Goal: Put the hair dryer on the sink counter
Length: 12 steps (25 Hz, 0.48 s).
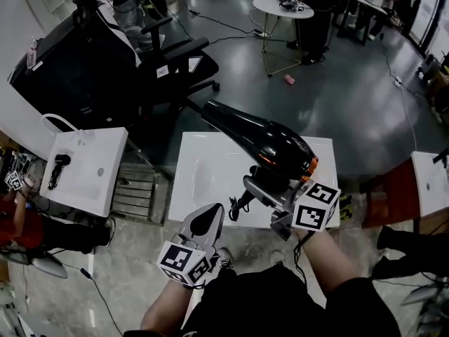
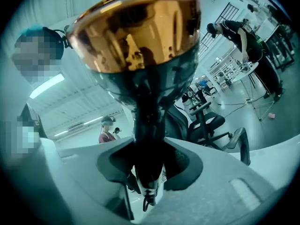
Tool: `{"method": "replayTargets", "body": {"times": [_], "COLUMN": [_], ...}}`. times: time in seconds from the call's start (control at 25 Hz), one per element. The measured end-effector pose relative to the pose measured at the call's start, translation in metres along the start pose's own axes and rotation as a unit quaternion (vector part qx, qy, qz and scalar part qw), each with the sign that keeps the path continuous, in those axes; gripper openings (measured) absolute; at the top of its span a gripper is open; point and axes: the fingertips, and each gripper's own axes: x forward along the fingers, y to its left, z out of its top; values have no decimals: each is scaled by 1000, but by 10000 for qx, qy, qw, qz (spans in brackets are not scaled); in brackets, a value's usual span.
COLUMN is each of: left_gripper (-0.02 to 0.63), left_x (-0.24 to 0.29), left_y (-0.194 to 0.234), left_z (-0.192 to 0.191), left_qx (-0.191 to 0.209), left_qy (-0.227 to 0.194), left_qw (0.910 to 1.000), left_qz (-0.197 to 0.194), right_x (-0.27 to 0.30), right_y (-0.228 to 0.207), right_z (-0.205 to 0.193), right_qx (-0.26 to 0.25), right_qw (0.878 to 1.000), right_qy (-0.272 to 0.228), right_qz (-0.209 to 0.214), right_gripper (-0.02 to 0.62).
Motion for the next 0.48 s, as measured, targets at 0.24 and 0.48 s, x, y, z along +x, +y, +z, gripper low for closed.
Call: {"method": "replayTargets", "body": {"times": [0.24,0.48], "left_gripper": [3,3], "left_x": [-10,-17], "left_y": [26,42], "left_z": [1,-1], "left_qx": [43,77], "left_qy": [103,191], "left_qw": [9996,9985], "left_qz": [-257,-503], "right_x": [29,50], "right_y": [-2,-7], "right_z": [-17,-32], "right_qx": [-21,-108], "right_qw": [9997,9994], "right_qy": [23,21], "right_qz": [-231,-327], "right_gripper": [144,144]}}
